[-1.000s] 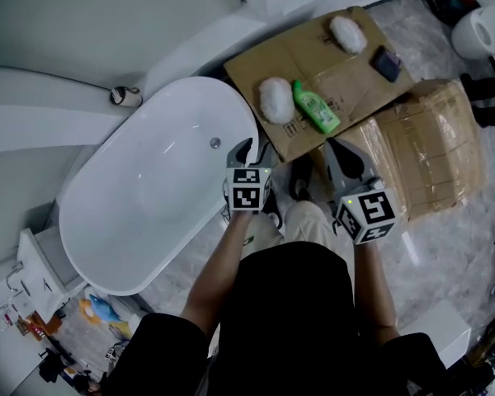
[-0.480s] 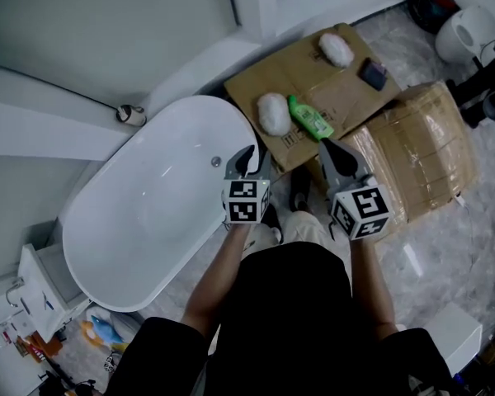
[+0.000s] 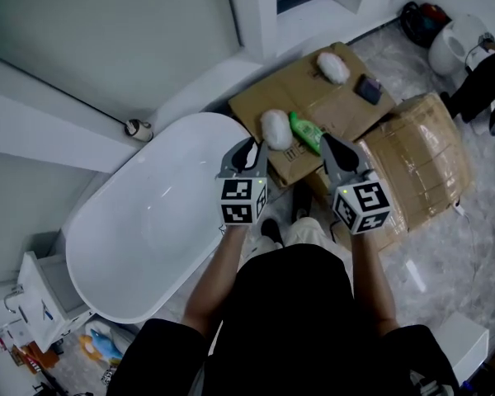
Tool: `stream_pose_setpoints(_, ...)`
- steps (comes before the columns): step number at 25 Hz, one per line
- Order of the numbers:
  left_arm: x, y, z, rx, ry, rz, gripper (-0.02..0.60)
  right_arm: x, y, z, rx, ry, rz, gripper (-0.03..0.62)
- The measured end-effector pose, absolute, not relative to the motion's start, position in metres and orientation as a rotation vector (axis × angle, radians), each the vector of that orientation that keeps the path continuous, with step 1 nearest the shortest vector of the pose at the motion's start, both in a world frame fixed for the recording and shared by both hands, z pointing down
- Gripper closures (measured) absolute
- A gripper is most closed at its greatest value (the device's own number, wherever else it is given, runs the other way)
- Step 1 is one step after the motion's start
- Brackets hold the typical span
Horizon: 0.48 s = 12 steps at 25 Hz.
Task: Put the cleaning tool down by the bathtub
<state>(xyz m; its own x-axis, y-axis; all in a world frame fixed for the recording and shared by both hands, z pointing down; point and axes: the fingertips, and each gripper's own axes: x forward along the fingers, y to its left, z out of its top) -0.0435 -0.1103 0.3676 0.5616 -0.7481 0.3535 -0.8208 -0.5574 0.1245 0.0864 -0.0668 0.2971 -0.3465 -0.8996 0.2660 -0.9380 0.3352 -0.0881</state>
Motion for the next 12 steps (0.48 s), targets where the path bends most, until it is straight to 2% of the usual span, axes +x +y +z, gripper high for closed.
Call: stream_pose_setpoints(12, -0.064, -0.109, 0.280, 2.635, -1.344, 0.203, 0.540, 0.061, -0.077, 0.234, 1.657, -2.518, 0.162, 0.585)
